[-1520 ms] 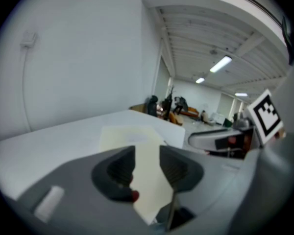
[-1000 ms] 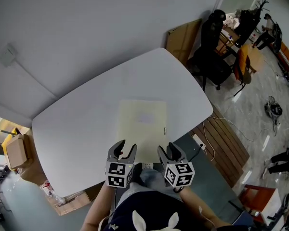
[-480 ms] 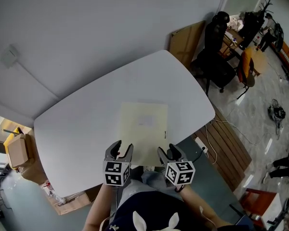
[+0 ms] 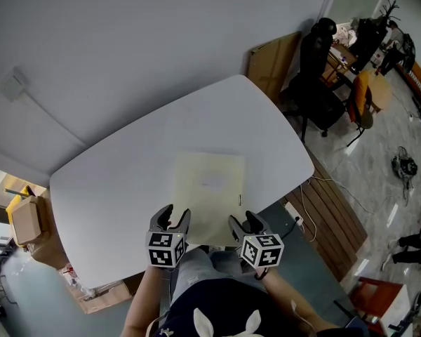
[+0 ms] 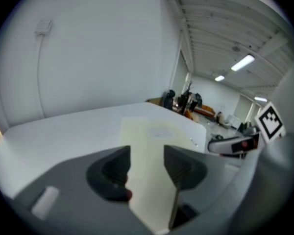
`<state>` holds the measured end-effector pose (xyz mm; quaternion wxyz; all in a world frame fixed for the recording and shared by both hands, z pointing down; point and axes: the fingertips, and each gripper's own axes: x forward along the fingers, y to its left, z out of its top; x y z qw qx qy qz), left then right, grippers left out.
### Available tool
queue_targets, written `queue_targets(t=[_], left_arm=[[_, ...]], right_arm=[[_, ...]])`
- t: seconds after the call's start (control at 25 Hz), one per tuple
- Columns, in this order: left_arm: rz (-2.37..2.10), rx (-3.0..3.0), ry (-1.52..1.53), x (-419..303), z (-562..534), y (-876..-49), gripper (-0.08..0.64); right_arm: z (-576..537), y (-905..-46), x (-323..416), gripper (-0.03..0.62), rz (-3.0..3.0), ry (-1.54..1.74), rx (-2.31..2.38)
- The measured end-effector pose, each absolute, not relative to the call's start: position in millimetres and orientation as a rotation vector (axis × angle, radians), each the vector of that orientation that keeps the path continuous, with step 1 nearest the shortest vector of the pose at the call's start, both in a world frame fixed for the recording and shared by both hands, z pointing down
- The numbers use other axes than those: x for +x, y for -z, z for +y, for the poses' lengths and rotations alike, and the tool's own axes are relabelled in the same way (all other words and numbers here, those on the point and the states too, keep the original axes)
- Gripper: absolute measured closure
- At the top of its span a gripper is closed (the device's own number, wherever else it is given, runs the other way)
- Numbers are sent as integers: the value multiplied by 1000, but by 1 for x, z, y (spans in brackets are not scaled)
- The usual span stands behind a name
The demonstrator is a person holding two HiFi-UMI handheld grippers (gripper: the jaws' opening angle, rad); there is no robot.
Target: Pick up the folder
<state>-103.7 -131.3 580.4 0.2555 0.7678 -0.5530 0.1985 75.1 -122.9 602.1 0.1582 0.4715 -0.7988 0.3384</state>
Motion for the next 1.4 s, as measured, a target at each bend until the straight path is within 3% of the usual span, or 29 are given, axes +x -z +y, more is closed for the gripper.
queue_targets(t=[1.12,1.4], left_arm=[[-1359,1942,-485,-128,-141,-625,350],[-1251,1849,-354,-129,-145,-638,336]], right_arm=[[-134,-642,84,347,-2175,-1207,1380],[-142,-648,85,342,-2157,-1293,1391]])
